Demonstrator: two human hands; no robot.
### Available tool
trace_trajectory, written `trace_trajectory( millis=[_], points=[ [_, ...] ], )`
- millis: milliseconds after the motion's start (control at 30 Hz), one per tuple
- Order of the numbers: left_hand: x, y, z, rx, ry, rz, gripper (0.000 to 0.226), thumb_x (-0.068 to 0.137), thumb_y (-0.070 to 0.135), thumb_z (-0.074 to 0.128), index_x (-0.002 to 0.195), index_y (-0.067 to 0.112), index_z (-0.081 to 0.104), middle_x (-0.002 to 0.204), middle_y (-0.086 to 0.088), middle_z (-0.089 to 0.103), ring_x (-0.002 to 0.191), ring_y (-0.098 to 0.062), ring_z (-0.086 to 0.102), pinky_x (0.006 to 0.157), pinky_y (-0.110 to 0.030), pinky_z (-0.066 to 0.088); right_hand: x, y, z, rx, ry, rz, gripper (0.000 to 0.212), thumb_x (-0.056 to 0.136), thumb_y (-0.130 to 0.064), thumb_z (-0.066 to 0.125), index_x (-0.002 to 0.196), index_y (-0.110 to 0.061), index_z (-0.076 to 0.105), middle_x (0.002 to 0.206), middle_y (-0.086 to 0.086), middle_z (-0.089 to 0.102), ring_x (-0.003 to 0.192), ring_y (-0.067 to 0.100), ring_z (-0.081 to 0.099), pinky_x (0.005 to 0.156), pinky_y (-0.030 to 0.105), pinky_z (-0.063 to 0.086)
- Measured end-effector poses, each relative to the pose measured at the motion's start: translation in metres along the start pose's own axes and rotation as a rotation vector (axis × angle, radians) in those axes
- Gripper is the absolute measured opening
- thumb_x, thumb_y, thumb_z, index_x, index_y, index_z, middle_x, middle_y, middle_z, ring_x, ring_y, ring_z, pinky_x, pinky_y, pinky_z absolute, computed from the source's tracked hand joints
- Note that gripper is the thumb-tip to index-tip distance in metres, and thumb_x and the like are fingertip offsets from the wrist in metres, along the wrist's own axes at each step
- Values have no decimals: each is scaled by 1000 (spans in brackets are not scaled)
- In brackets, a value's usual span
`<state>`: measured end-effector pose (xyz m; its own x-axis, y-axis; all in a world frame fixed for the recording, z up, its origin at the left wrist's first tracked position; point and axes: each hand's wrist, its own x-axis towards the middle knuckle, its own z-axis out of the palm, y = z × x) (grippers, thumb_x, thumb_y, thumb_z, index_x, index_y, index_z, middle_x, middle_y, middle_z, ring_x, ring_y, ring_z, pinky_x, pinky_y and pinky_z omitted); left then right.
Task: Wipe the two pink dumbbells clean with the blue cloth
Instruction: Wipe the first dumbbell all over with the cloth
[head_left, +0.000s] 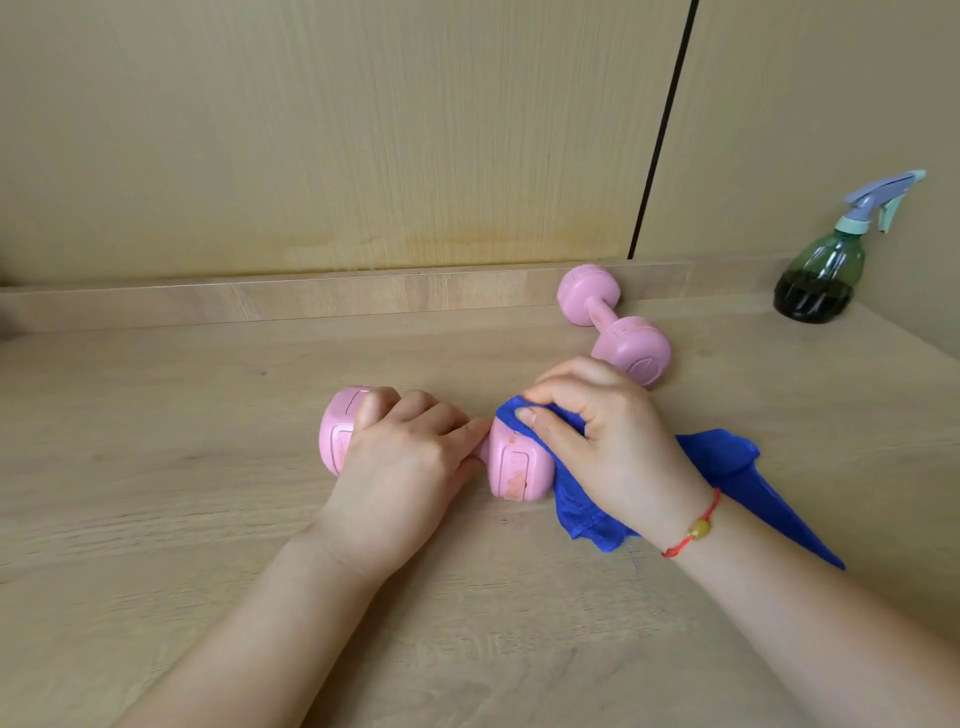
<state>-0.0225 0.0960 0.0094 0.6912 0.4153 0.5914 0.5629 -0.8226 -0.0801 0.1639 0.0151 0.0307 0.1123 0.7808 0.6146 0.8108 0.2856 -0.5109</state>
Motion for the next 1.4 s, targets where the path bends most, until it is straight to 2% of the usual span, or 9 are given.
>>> trace_trajectory(
  millis=[100,200,333,500,667,867,1033,1200,1400],
  points=[
    [0,0,-1,3,0,2,23,83,33,65,104,26,73,84,10,68,80,-24,61,77,-38,33,-5,0,0,88,-26,-17,24,87,-34,61,94,-18,77,96,-7,63,96,16,61,88,32,47],
    [0,1,-1,6,-7,-11,24,84,34,64,105,27,74,83,10,68,80,-23,61,77,-37,33,-11,4,-4,192,-65,-38,19,85,-29,65,96,-19,78,100,-8,60,100,20,60,91,35,47],
    [0,1,-1,-11,-12,-12,22,84,33,64,103,27,74,83,11,67,80,-22,60,77,-38,35,-16,1,-7,120,-89,-82,20,78,-9,64,88,-21,77,97,-7,56,98,20,55,90,33,44],
    [2,2,-3,1,-7,-13,22,89,33,53,97,26,73,79,11,66,78,-22,60,76,-38,33,-8,-6,4,32,-31,-80,17,88,-21,59,96,-18,74,95,-8,53,94,18,54,87,30,44],
    [2,1,-4,5,-23,-16,23,89,36,54,98,27,73,79,11,67,78,-21,60,76,-37,33,-1,0,1,61,-125,-120,13,85,-13,64,92,-17,74,97,-5,55,95,20,55,89,27,43],
    [3,2,-4,-2,-13,-27,18,87,36,61,98,29,74,79,12,69,75,-22,59,77,-36,32,-8,13,-14,140,-109,-16,11,83,-6,66,91,-9,72,96,-4,56,91,6,58,84,12,41],
    [4,3,-4,16,-10,-23,17,86,33,61,96,28,74,79,12,68,74,-22,58,78,-36,31,2,10,2,82,-1,53,11,86,-18,65,91,-12,72,94,-4,58,89,9,59,84,21,47],
    [3,4,-4,7,-17,-49,18,84,34,62,98,29,74,81,11,69,75,-23,59,80,-39,33,-3,13,-3,125,-55,-48,8,84,-14,68,90,-11,72,95,-3,58,92,16,60,86,23,46],
    [3,3,-4,8,-32,-44,21,88,35,57,101,30,73,82,12,68,76,-22,58,80,-40,36,0,13,-1,282,-16,155,22,82,-9,74,80,-30,66,91,-3,58,76,3,57,74,10,41]
  ],
)
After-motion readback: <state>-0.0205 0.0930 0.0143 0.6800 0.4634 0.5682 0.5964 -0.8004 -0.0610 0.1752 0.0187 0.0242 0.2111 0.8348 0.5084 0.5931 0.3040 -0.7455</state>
